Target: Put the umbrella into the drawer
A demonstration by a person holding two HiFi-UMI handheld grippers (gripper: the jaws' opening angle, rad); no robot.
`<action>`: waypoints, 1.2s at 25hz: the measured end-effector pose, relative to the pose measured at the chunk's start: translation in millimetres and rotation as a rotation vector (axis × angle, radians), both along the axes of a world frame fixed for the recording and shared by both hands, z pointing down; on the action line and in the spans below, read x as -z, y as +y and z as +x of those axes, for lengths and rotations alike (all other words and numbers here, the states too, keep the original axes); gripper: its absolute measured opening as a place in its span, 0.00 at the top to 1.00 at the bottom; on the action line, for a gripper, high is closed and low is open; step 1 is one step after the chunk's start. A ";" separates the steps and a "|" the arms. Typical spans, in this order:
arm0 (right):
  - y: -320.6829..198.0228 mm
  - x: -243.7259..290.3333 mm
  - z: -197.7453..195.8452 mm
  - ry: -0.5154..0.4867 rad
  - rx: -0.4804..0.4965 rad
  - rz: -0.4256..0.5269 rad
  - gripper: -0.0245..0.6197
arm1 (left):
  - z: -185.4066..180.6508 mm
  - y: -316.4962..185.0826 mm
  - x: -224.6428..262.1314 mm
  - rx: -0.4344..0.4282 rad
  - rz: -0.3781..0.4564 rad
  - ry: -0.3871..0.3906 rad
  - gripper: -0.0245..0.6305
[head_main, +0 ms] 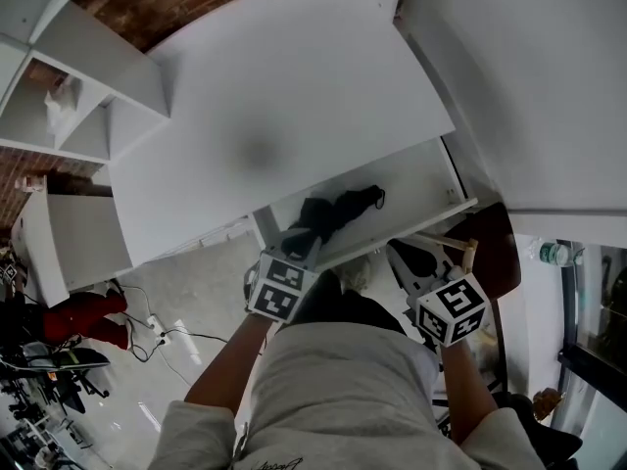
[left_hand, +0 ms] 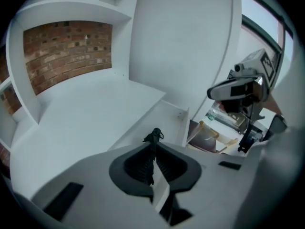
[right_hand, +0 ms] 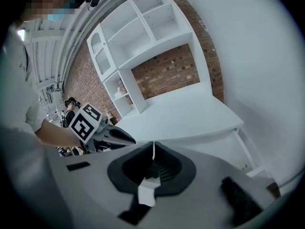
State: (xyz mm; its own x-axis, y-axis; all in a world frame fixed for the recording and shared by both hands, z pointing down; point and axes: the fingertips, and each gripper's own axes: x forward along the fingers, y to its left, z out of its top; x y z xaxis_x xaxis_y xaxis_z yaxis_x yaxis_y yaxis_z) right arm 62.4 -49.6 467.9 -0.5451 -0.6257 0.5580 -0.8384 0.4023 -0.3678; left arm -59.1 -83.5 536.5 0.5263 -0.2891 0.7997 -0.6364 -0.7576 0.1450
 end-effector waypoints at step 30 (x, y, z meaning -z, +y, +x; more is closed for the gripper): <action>-3.4 53.2 -15.5 0.067 0.067 0.099 0.92 | -6.7 7.4 122.6 0.117 0.215 0.225 0.94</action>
State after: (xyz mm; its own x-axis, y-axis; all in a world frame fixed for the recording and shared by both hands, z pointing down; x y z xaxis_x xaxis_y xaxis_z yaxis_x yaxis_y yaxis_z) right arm 46.9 -53.0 414.7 -0.5511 -0.6432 0.5316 -0.8297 0.4899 -0.2674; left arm -65.8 -76.1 413.9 0.6361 -0.5074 0.5813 -0.6910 -0.7098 0.1366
